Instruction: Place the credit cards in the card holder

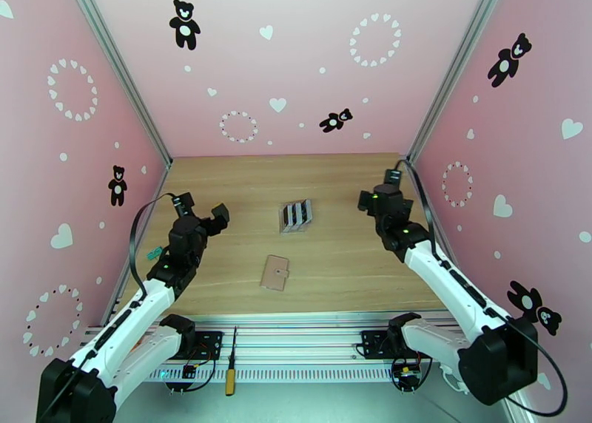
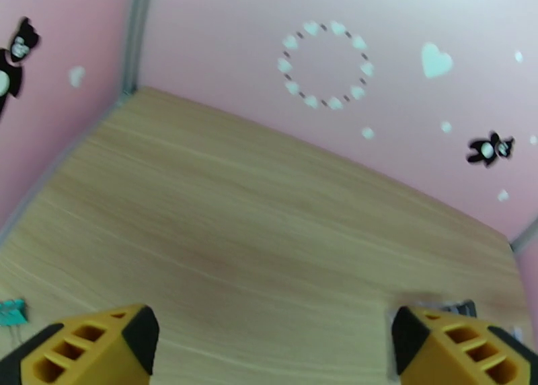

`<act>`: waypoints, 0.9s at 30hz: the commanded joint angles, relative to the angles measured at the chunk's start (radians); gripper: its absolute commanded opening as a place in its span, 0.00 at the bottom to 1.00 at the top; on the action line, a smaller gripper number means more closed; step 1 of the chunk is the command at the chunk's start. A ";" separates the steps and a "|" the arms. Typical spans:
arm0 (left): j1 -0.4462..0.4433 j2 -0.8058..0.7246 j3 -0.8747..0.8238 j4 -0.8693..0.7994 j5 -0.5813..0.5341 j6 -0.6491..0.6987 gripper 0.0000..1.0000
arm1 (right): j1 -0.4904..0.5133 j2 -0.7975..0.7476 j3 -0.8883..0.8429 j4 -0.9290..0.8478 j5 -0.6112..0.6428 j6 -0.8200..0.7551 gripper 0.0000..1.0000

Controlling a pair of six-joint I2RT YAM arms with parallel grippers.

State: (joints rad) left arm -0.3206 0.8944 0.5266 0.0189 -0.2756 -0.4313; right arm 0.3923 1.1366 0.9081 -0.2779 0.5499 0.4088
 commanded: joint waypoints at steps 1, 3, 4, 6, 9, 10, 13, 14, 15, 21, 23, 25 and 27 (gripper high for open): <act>-0.018 0.021 0.015 -0.107 0.174 -0.067 0.97 | 0.112 0.021 0.066 -0.168 0.036 0.015 0.99; -0.020 0.014 -0.002 -0.124 0.245 -0.086 0.90 | 0.175 0.031 0.076 -0.214 0.029 0.049 0.99; -0.019 0.011 -0.011 -0.134 0.269 -0.094 0.86 | 0.198 0.033 0.077 -0.223 0.014 0.064 0.99; -0.020 0.003 -0.031 -0.146 0.331 -0.104 0.80 | 0.253 0.050 0.075 -0.236 -0.012 0.098 0.99; -0.024 0.004 -0.061 -0.146 0.445 -0.122 0.76 | 0.334 0.091 0.081 -0.243 -0.045 0.125 0.99; -0.035 0.007 -0.066 -0.151 0.471 -0.120 0.76 | 0.359 0.105 0.085 -0.247 -0.046 0.132 0.99; -0.094 0.010 -0.049 -0.235 0.491 -0.078 0.76 | 0.423 0.150 0.098 -0.245 -0.078 0.145 0.99; -0.116 0.008 -0.044 -0.273 0.474 -0.071 0.76 | 0.440 0.164 0.098 -0.241 -0.100 0.154 0.99; -0.136 0.004 -0.047 -0.293 0.467 -0.071 0.76 | 0.459 0.177 0.096 -0.226 -0.125 0.162 0.99; -0.216 0.017 -0.108 -0.307 0.515 -0.109 0.73 | 0.547 0.267 0.114 -0.210 -0.170 0.213 0.98; -0.233 0.043 -0.122 -0.302 0.538 -0.121 0.68 | 0.557 0.297 0.120 -0.213 -0.190 0.229 0.97; -0.248 0.071 -0.130 -0.293 0.561 -0.128 0.63 | 0.566 0.319 0.123 -0.210 -0.211 0.238 0.96; -0.265 0.104 -0.134 -0.279 0.579 -0.129 0.59 | 0.569 0.337 0.123 -0.206 -0.235 0.247 0.94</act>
State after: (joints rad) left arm -0.5652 0.9668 0.4068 -0.2550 0.2451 -0.5510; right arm 0.9539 1.4483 1.0016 -0.4816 0.3622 0.6186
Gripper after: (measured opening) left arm 0.599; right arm 0.949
